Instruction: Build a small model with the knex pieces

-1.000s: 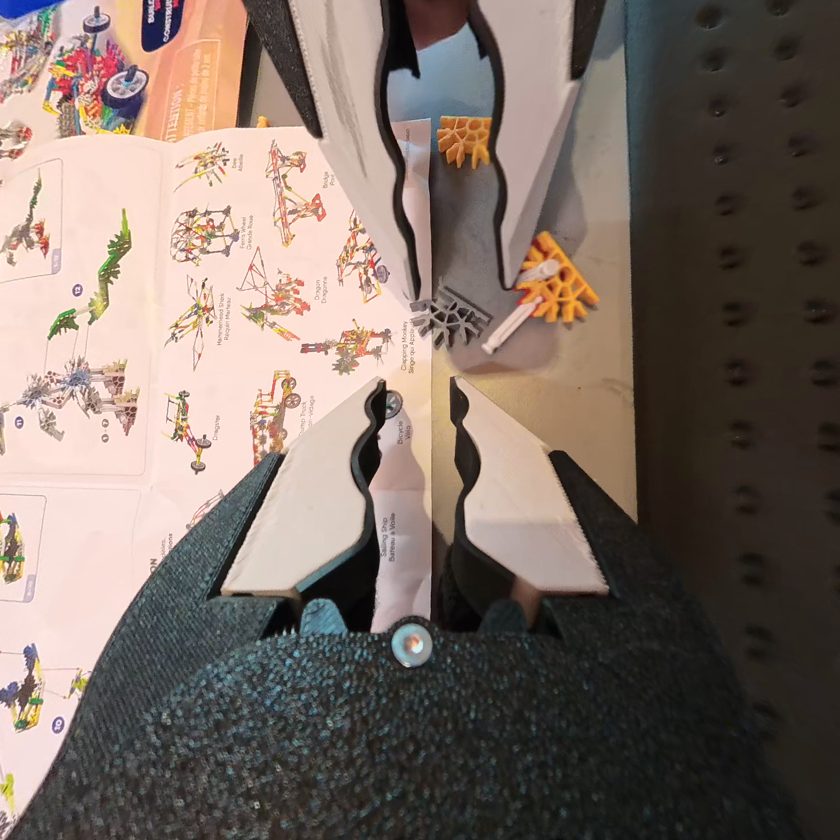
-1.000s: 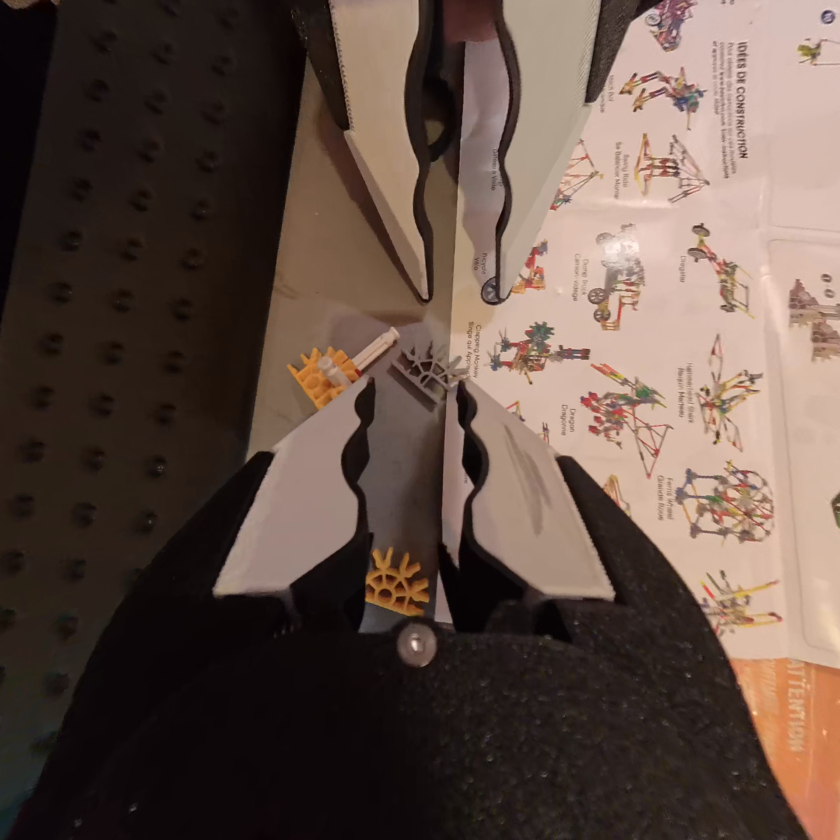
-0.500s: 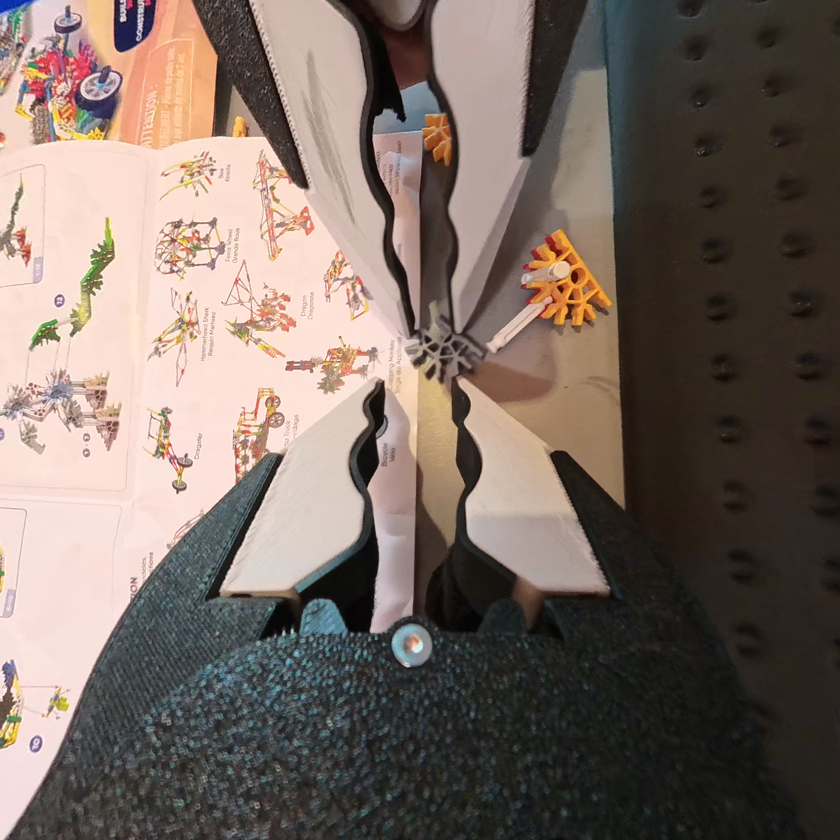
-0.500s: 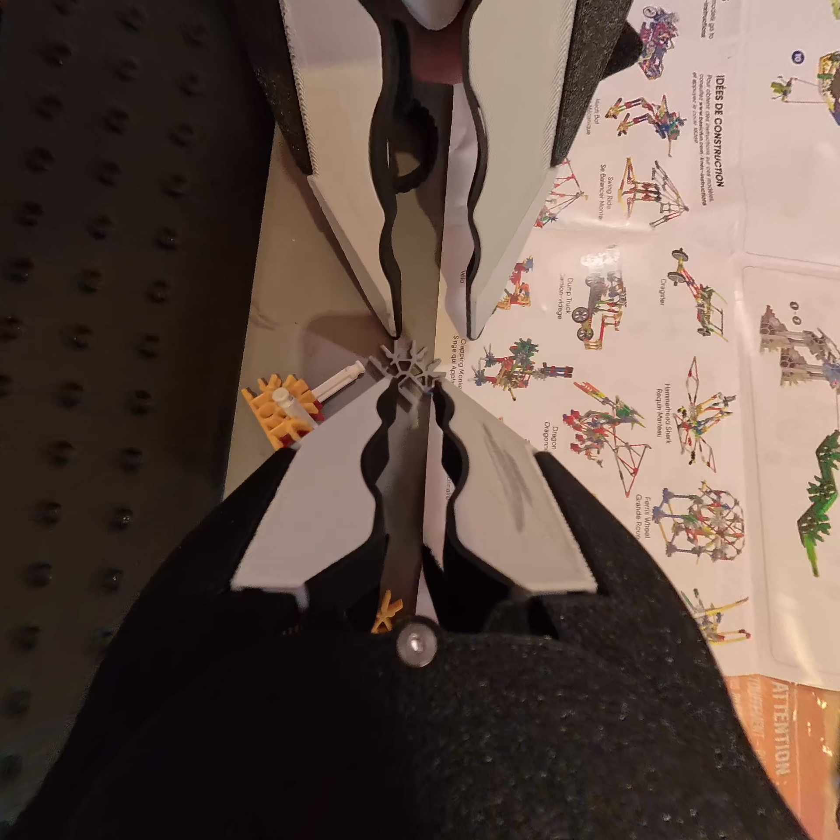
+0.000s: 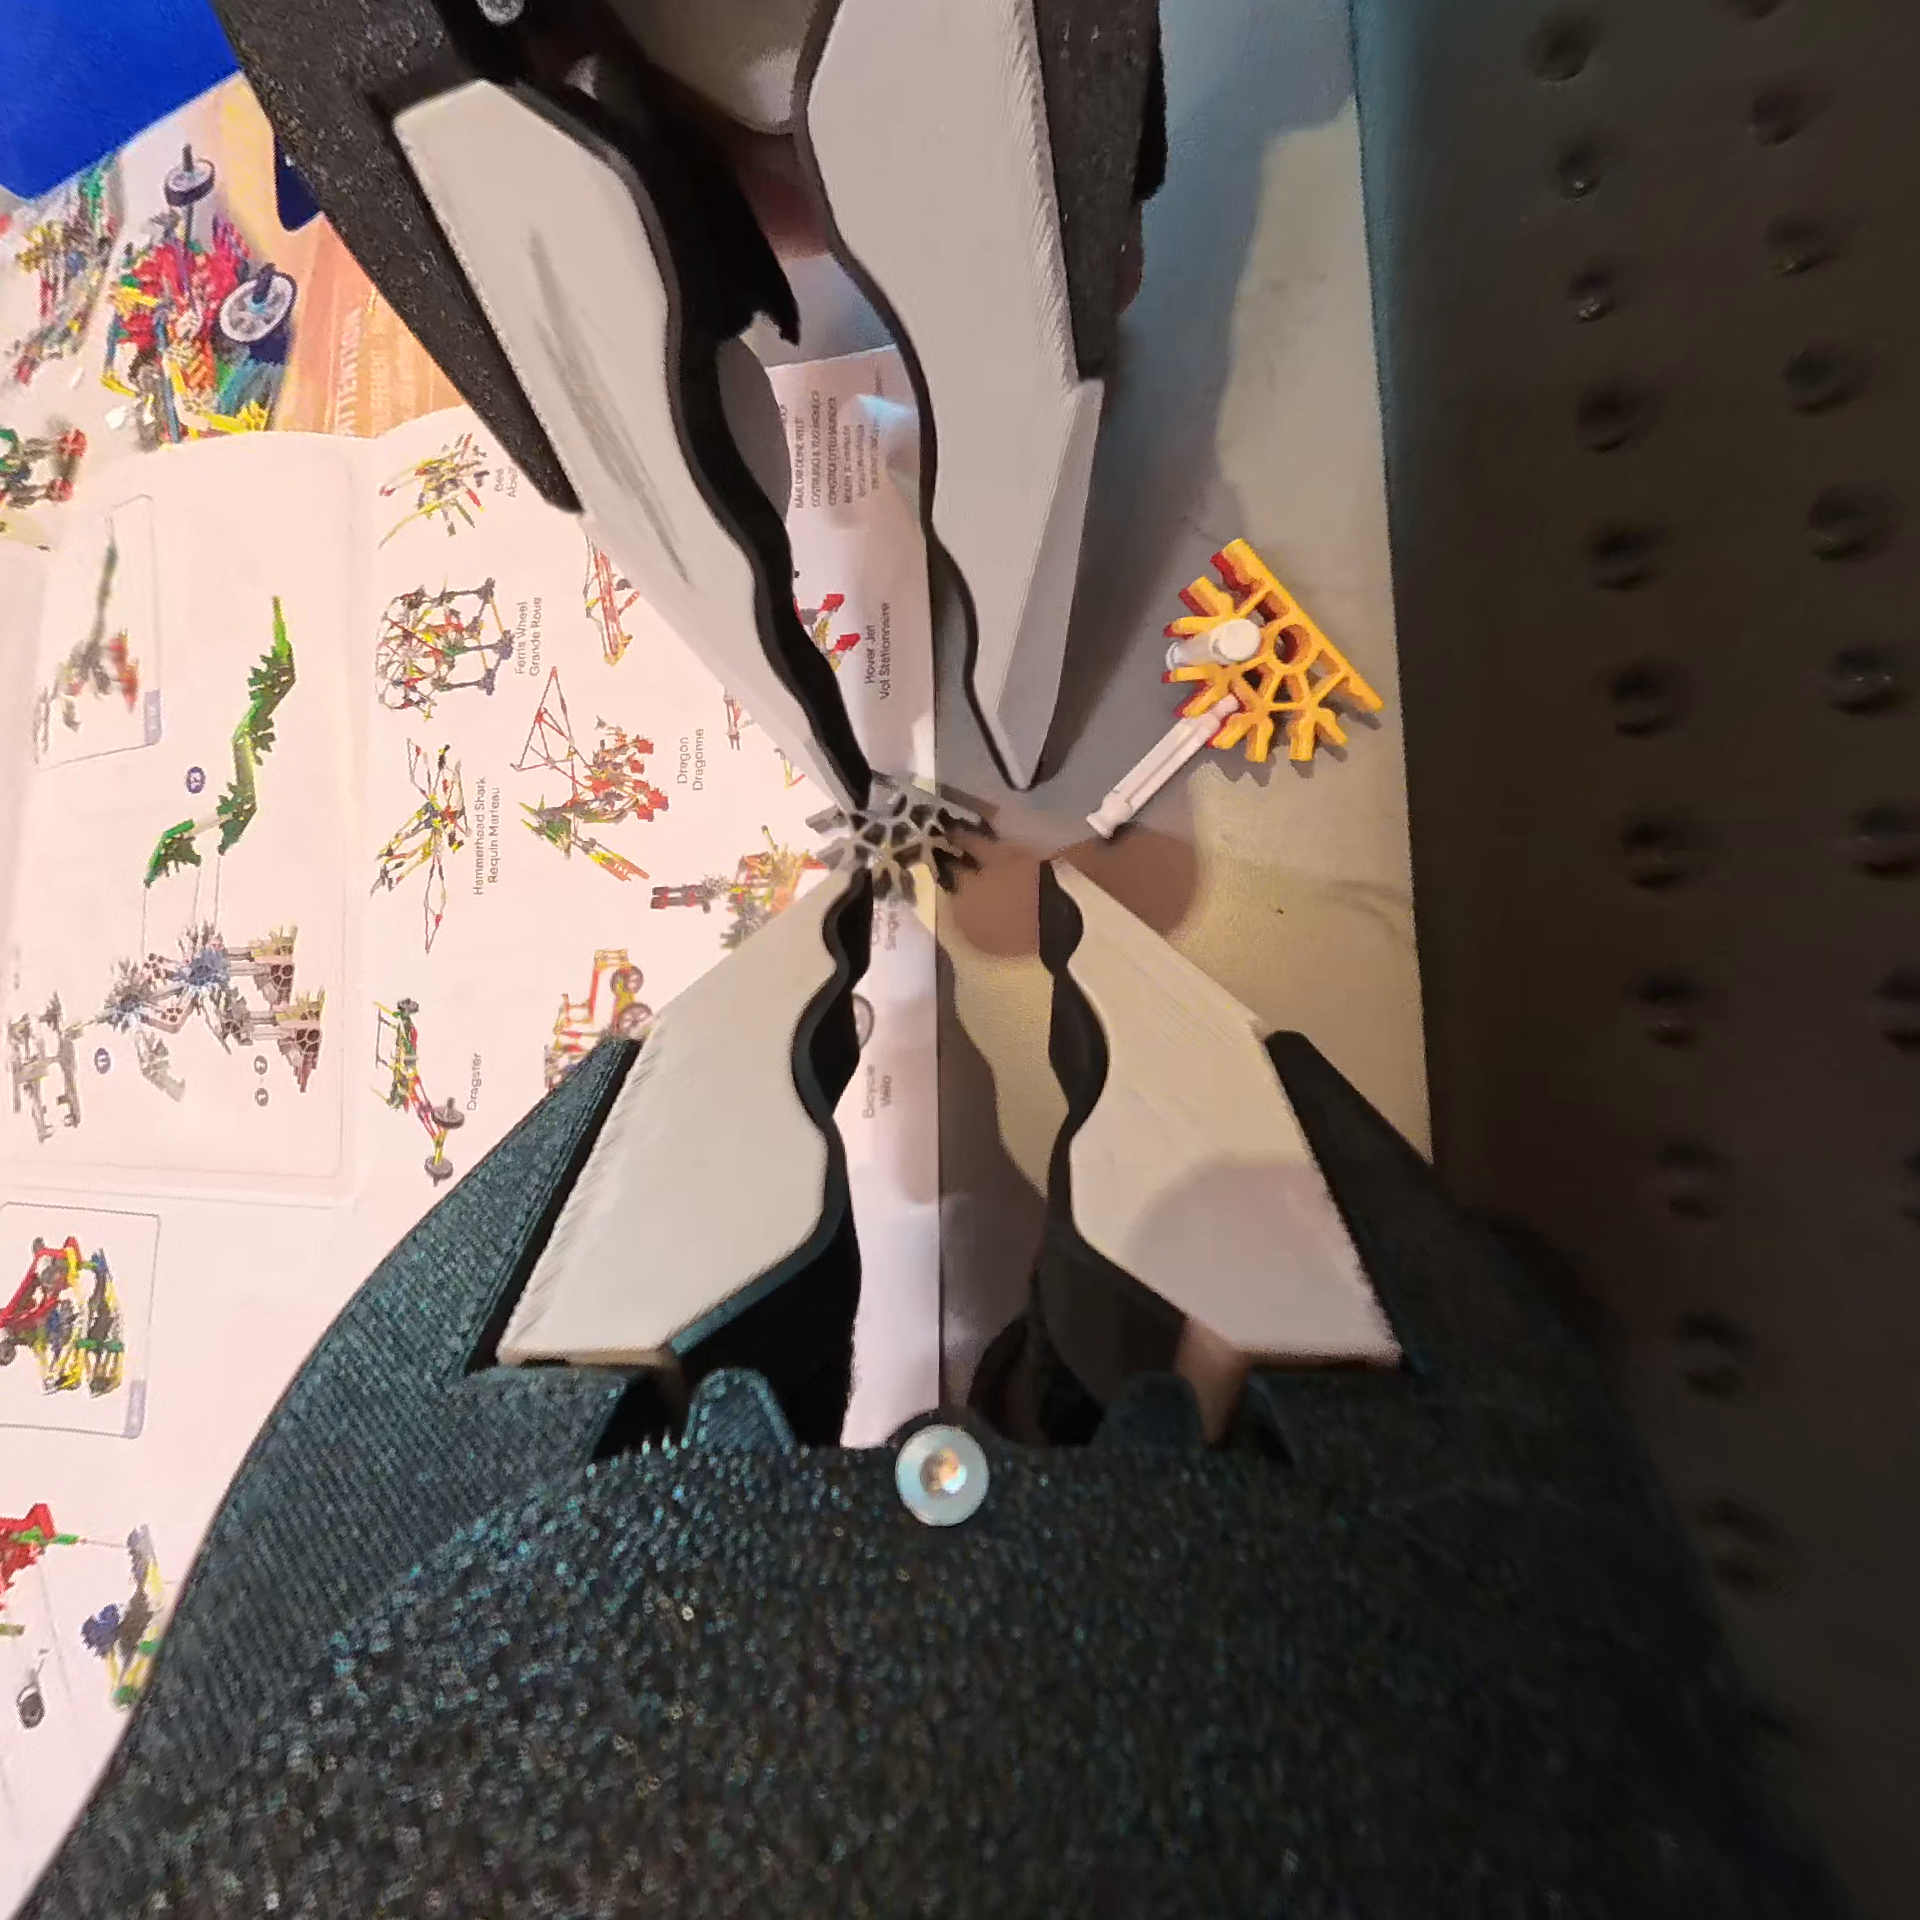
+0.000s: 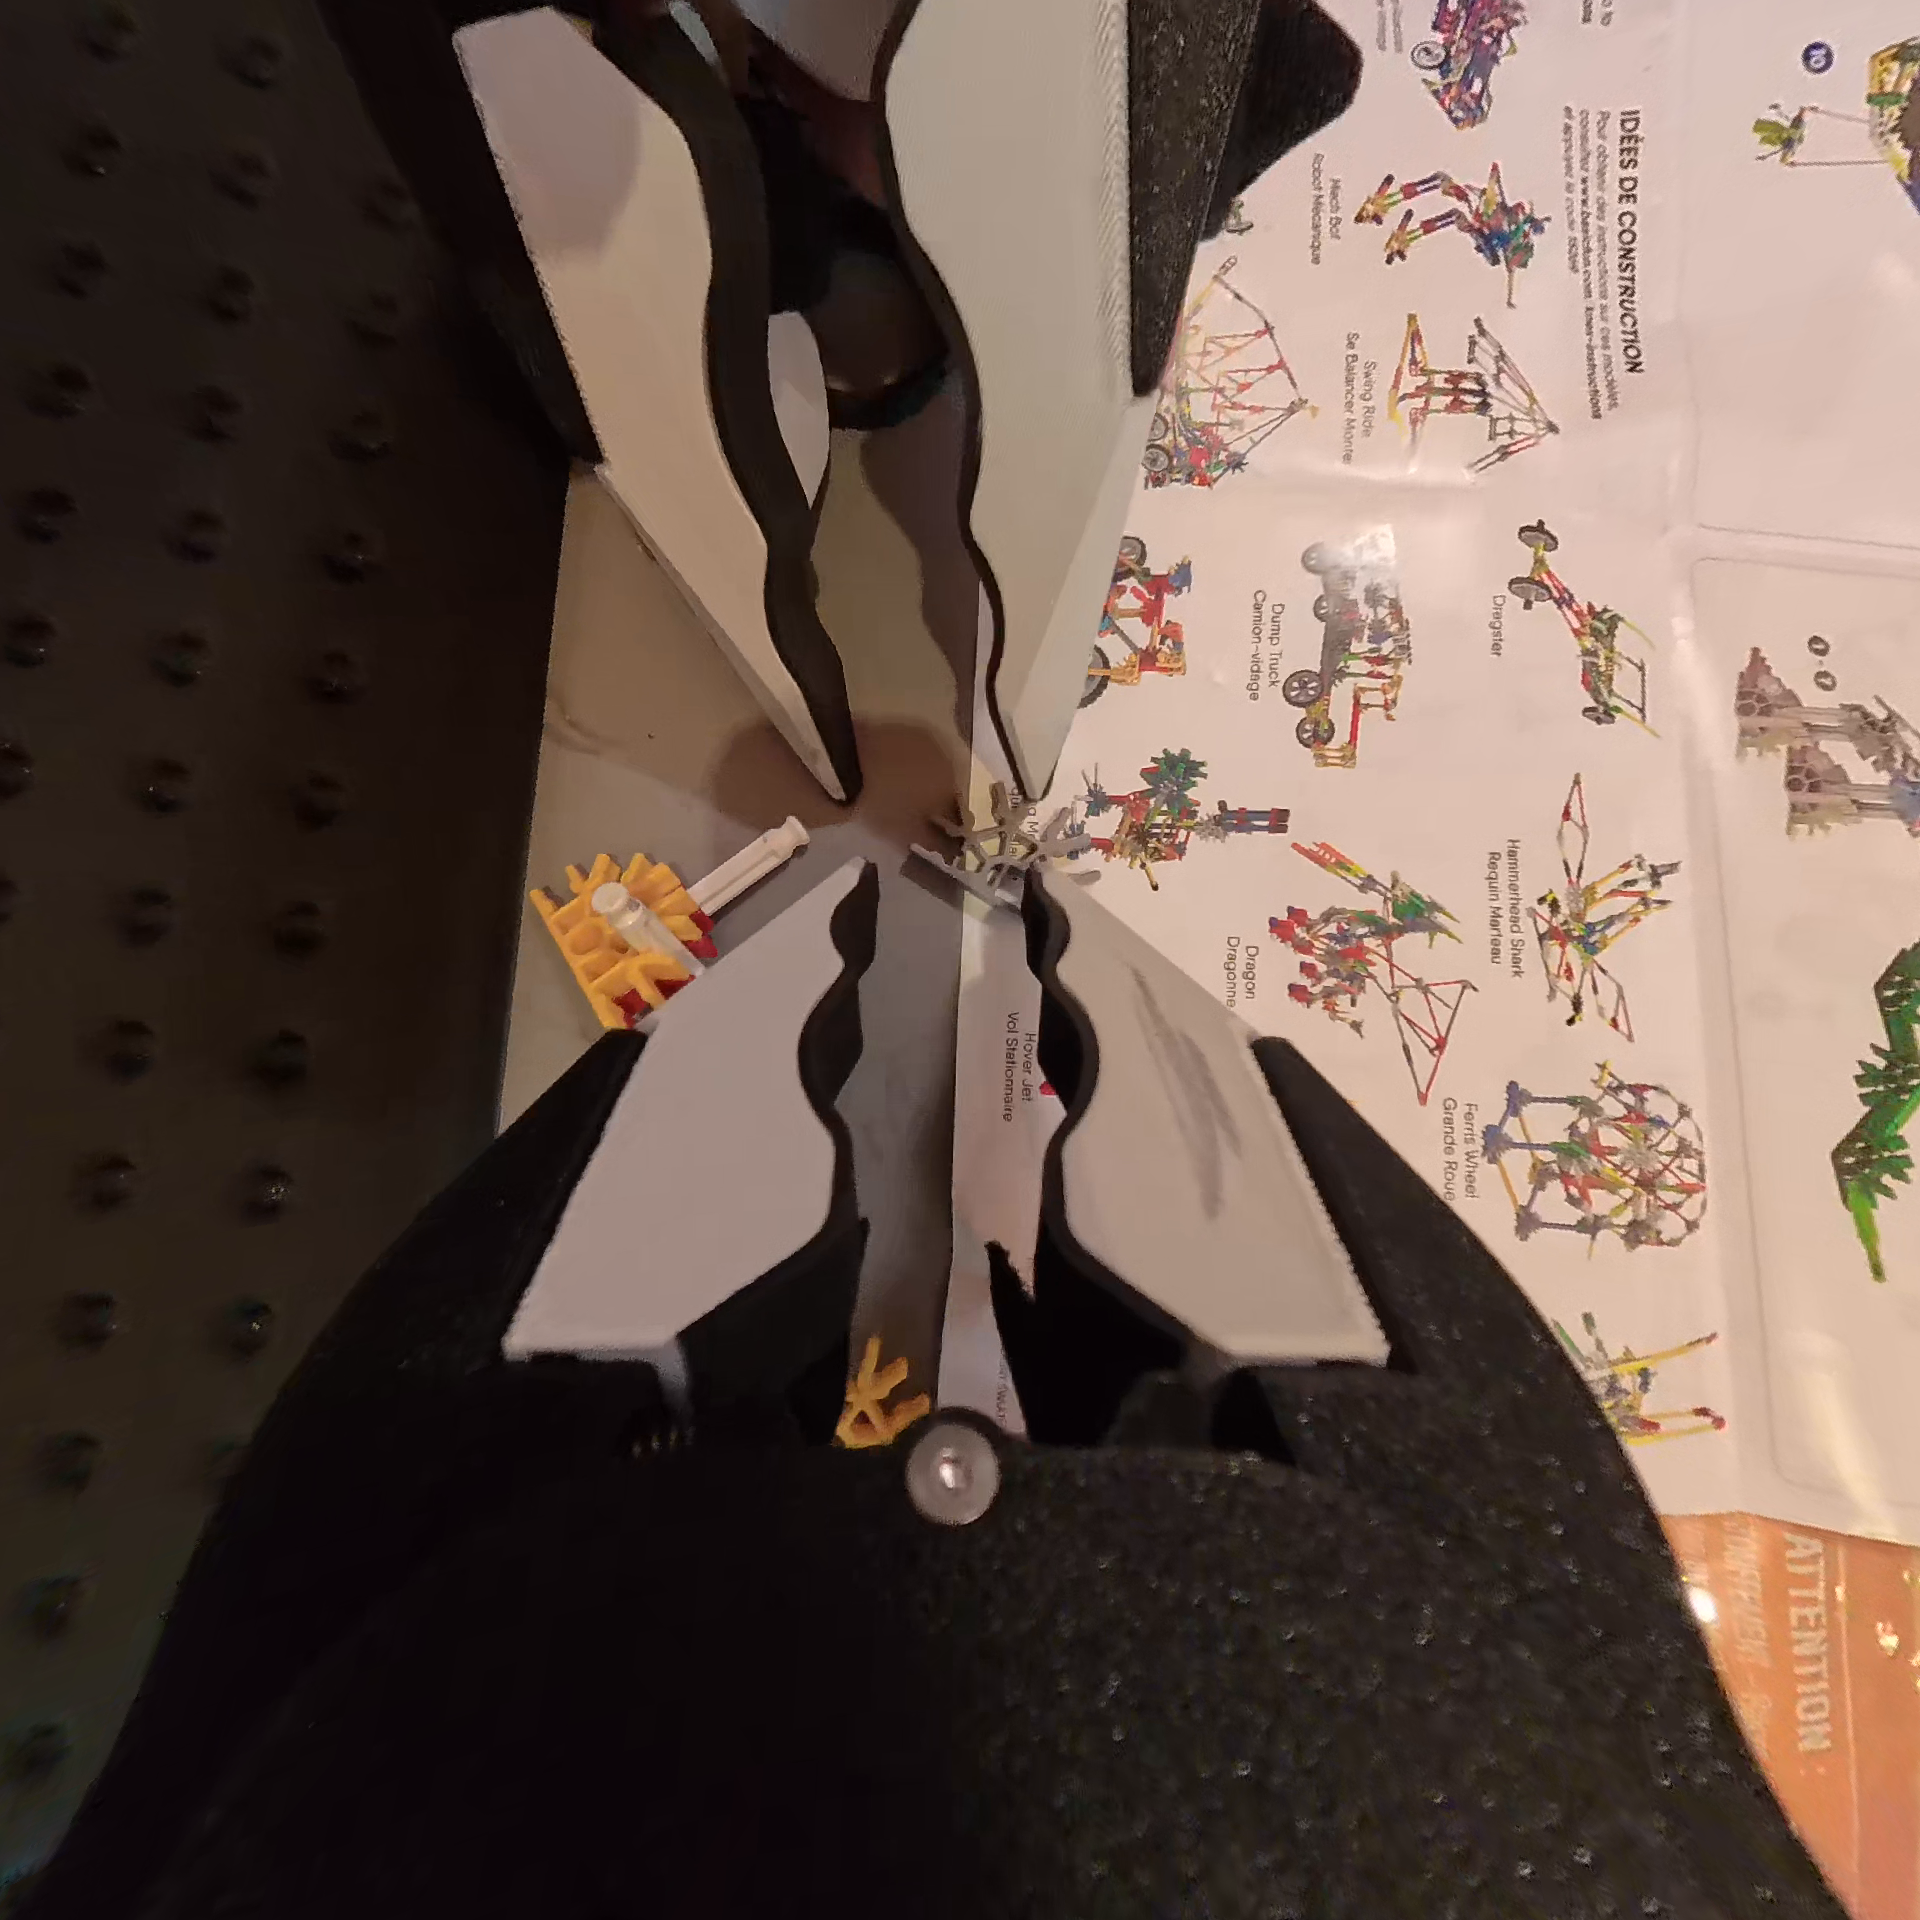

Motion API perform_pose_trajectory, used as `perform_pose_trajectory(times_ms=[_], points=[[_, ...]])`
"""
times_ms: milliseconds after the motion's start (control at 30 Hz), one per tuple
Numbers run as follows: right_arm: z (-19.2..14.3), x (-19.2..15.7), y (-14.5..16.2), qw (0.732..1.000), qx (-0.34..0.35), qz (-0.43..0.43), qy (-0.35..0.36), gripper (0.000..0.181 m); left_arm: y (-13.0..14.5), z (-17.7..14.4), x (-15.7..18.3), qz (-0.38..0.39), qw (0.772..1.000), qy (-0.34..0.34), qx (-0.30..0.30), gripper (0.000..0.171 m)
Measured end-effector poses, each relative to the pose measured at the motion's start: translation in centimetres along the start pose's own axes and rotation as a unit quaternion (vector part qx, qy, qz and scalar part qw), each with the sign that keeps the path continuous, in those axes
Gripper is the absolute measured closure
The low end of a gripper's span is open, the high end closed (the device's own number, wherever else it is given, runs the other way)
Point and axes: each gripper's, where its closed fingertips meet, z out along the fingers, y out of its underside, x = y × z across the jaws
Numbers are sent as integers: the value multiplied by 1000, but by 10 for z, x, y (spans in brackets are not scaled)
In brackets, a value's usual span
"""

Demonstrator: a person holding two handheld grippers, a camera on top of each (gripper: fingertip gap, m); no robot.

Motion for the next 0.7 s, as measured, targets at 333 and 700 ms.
perform_pose_trajectory(times_ms=[333, 700], points=[[7, -3, -9, 1000, 22, 17, -11, 169, -1, 2, 1, 17, 1000, -8, -6, 148], [8, 5, -3, 1000, 10, 5, 3, 150, -1, 2, 4, 18, 1000, 0, -1, 153]])
